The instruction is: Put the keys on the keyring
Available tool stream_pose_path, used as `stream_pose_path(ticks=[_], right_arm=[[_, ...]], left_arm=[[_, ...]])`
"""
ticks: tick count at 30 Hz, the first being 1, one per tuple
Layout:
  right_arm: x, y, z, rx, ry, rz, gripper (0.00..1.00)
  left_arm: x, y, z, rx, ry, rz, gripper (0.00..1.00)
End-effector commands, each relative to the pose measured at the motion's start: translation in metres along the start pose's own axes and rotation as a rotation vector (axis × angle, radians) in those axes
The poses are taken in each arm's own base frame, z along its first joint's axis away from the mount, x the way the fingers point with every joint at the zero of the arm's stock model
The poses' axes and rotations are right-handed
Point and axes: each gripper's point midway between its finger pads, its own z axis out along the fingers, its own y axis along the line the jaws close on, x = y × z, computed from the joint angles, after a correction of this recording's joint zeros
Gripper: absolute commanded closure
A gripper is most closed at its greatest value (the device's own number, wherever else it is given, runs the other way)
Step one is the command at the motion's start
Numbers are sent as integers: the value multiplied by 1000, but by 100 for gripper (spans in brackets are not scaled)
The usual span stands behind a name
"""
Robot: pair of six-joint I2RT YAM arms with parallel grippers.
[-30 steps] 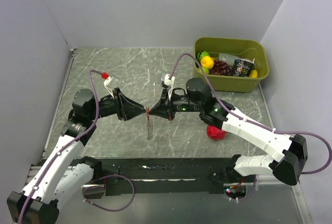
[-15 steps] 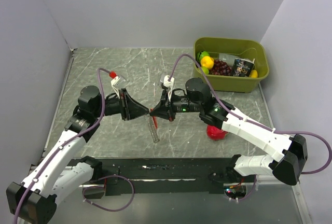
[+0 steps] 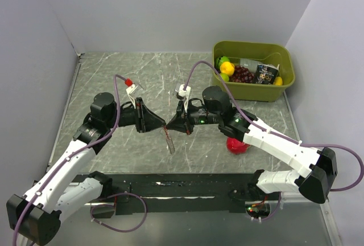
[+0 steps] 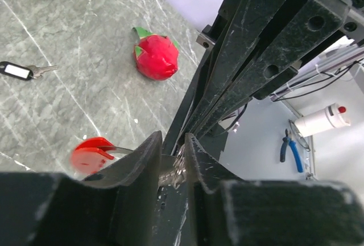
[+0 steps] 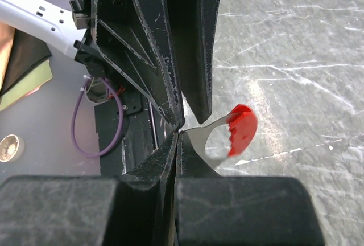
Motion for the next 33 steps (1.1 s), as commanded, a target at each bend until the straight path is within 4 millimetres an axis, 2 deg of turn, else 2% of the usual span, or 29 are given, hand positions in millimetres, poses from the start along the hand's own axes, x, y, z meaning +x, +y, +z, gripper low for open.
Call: stream_pose_path(ticks=[1,8,15,20,26,29,33], right_arm=[[-41,8,-9,-3,-123,-86,100],[-39,6,-10,2,-124,-90,100],[-37,5,-10,-6,-118,-95,100],[-36,8,-10,-29,-104,-106,100],[-37,12,-11,-44,-100,-110,100],[-39,14,-12,-51,-107,-107,100],[-42,14,-12,-44,-121,-89,100]], left_arm=[[-3,-2,-2,-14,-3,39,65],[-1,-3,-4,-16,-3,49,53],[1,-4,-7,-21,1,73,47],[2,-3,-8,-36,10,85,55],[3,-2,-6,-28,17,76,71],[3,-1,-4,-20,19,66,99],[-3,-3,-3,-14,-23,63,99]])
